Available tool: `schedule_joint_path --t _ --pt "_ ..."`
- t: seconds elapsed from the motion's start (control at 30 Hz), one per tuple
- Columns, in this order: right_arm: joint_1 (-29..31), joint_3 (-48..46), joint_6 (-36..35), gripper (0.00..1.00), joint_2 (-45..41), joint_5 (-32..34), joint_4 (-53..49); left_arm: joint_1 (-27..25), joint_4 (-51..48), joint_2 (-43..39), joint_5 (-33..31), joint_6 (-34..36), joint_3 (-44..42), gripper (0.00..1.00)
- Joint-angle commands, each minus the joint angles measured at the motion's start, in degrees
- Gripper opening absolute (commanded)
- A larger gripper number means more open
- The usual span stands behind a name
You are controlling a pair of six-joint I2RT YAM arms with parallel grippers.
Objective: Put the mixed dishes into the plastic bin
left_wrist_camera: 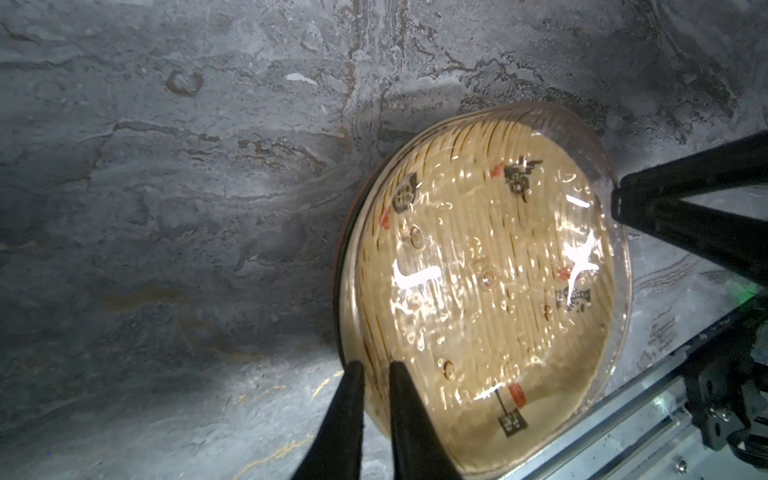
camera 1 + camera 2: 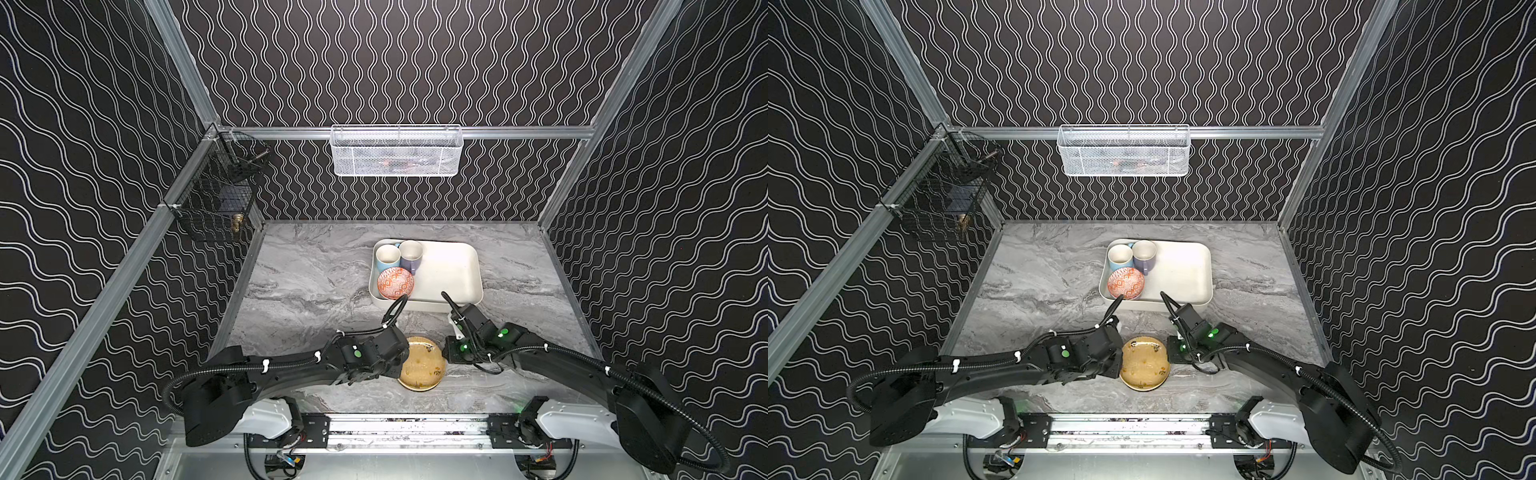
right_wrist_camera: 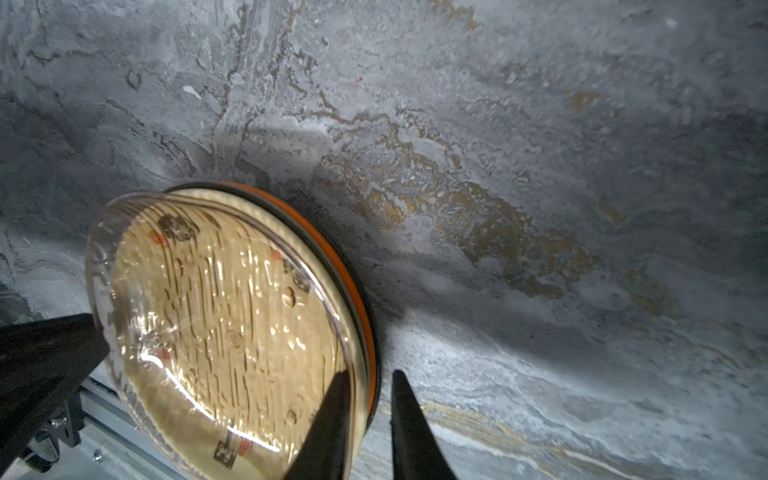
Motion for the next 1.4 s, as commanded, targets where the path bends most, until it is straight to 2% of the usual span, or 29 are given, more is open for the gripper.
schedule_joint_path --t 0.0,0.2,0.77,0.87,0.93,1.0,1.1,1.17,1.23,1.3,1.37 --pt "0.04 -0.17 0.93 0.21 -0.37 1.56 -0.92 -0.19 1.88 0.67 -0.35 0.13 0.54 0.15" --pt "0.04 0.17 1.30 0.25 -1.24 2.46 -1.92 -0.23 3.18 2.79 -0.03 0.52 0.80 0.15" --pt "-0.02 -0.28 2.26 0.22 -2.22 1.76 -1.71 -0.32 4.47 4.81 0.46 0.87 1.42 0.12" --pt "-0.03 -0.32 2.27 0.15 -1.89 1.52 -1.92 -0.28 4.40 4.60 0.29 0.64 1.33 0.12" --pt "-0.03 -0.20 2.35 0.05 -1.71 2.25 -2.59 -0.28 4.41 4.71 0.22 0.62 1.33 0.13" --pt "-0.12 0.03 2.67 0.02 -2.08 2.98 -3.40 -0.28 3.69 4.68 -0.11 0.71 1.74 0.16" --pt "-0.33 0.67 2.50 0.00 -3.54 3.40 -4.70 -0.28 2.13 3.60 -1.02 1.15 2.33 0.25" --pt "-0.38 1.60 2.35 0.00 -4.51 3.67 -5.72 -0.28 0.61 2.13 -2.39 1.23 2.79 0.45" --pt "-0.39 2.74 2.23 0.00 -5.66 3.96 -6.83 -0.28 -1.24 0.32 -3.60 1.64 3.35 0.56" --pt "-0.46 4.26 2.15 0.00 -6.93 4.14 -7.99 -0.28 -4.03 -1.69 -5.09 1.94 4.47 0.78" --pt "-0.59 6.07 1.80 0.00 -8.12 5.53 -9.68 -0.28 -7.09 -3.73 -6.77 2.27 5.89 0.96"
